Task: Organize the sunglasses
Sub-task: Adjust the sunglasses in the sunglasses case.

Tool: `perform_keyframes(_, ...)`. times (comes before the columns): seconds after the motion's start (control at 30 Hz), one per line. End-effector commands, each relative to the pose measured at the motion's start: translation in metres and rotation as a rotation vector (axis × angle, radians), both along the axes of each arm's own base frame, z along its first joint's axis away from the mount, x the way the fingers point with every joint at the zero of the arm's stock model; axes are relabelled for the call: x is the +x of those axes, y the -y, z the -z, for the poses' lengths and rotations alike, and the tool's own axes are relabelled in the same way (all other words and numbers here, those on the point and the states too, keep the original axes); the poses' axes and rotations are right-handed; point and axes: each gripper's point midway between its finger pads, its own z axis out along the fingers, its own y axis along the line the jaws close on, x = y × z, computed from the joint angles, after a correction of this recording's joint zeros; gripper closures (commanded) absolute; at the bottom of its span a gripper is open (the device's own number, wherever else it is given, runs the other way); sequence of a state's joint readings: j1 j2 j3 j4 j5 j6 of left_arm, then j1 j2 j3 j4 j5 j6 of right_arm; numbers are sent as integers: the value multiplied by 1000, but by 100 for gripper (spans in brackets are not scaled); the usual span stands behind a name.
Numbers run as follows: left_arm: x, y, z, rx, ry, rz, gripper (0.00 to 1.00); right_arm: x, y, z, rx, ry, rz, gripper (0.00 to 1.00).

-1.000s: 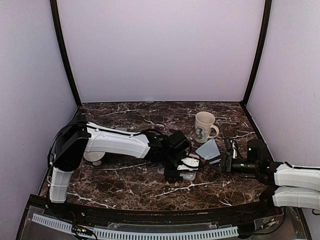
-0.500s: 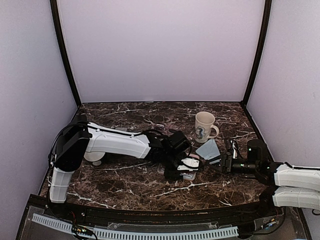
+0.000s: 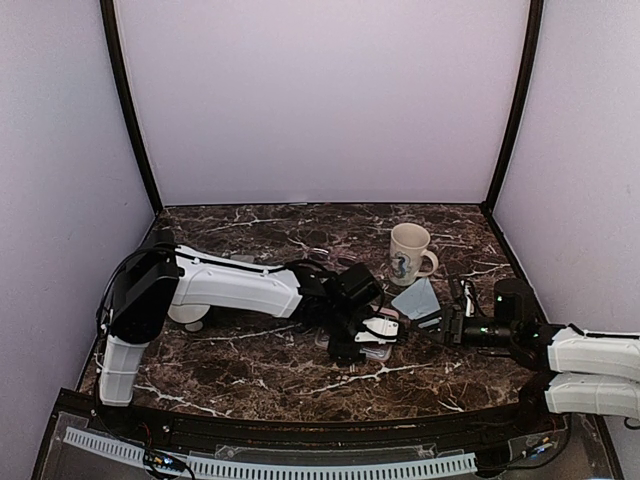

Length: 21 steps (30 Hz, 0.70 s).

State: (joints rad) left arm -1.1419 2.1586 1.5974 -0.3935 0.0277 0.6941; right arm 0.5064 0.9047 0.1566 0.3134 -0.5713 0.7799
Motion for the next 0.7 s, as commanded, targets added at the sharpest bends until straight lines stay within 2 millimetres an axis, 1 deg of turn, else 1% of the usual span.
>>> perform_keyframes(0.0, 0, 2, -16, -22, 7, -24, 22, 2, -2, -5, 8, 31, -5, 21)
perform_keyframes(0.07, 0, 3, -23, -46, 12, -27, 20, 3, -2, -5, 2, 34, -2, 21)
perform_keyframes(0.17, -1, 2, -30, -69, 13, -33, 19, 5, -1, -5, -10, 37, 5, 21)
perform_keyframes(0.33, -4, -7, -32, -79, 9, -52, 18, 13, -1, -9, -40, 50, 20, 21)
perform_keyframes(0.5, -5, -17, -37, -133, 19, -85, 18, 31, -3, -16, -86, 77, 47, 20)
perform_keyframes(0.67, -4, -28, -46, -186, 41, -127, 18, 48, -15, -23, -104, 99, 21, 19)
